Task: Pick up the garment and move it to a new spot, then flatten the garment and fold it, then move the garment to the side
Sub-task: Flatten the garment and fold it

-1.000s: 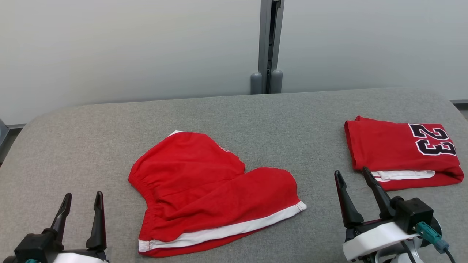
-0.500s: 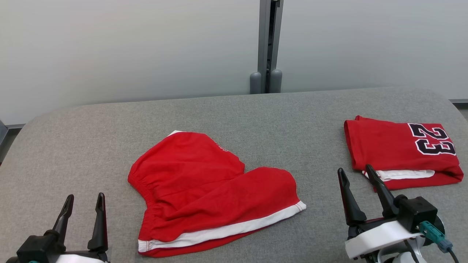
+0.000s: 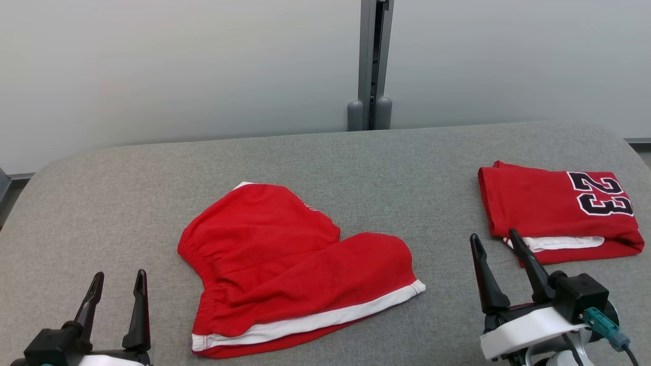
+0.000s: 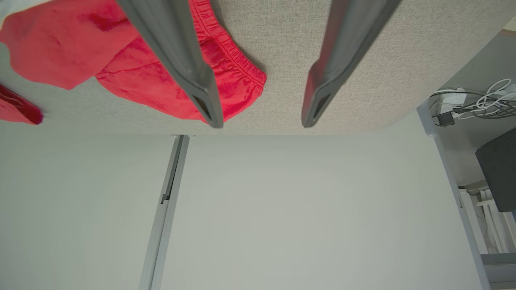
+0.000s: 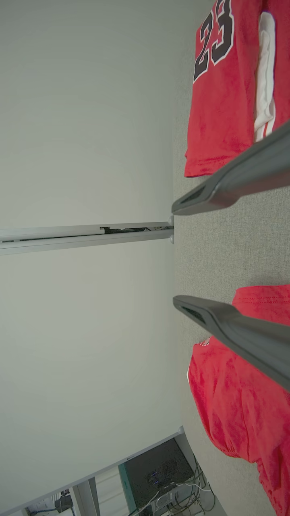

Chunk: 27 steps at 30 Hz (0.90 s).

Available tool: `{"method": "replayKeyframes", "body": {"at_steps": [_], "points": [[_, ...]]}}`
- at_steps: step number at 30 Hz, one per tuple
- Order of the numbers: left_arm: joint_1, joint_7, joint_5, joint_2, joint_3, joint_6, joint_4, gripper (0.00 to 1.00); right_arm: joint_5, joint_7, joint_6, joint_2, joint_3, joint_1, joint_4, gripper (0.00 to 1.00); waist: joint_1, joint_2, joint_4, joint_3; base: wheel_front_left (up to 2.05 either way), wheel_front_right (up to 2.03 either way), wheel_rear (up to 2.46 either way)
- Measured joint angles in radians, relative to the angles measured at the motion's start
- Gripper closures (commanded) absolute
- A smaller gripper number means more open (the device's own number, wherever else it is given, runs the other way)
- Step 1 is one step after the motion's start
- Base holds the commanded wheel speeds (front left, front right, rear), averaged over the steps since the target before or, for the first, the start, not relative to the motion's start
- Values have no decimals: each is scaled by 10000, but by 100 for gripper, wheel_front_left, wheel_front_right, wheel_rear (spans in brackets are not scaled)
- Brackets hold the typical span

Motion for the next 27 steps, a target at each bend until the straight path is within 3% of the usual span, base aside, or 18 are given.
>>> {"method": "replayKeyframes", "body": {"at_steps": [27], "points": [[-96,13,318,-403,397,-596,512,0,198,265,0,-2,412,-291,633,0,0,0,80,17,0,0,0]]}}
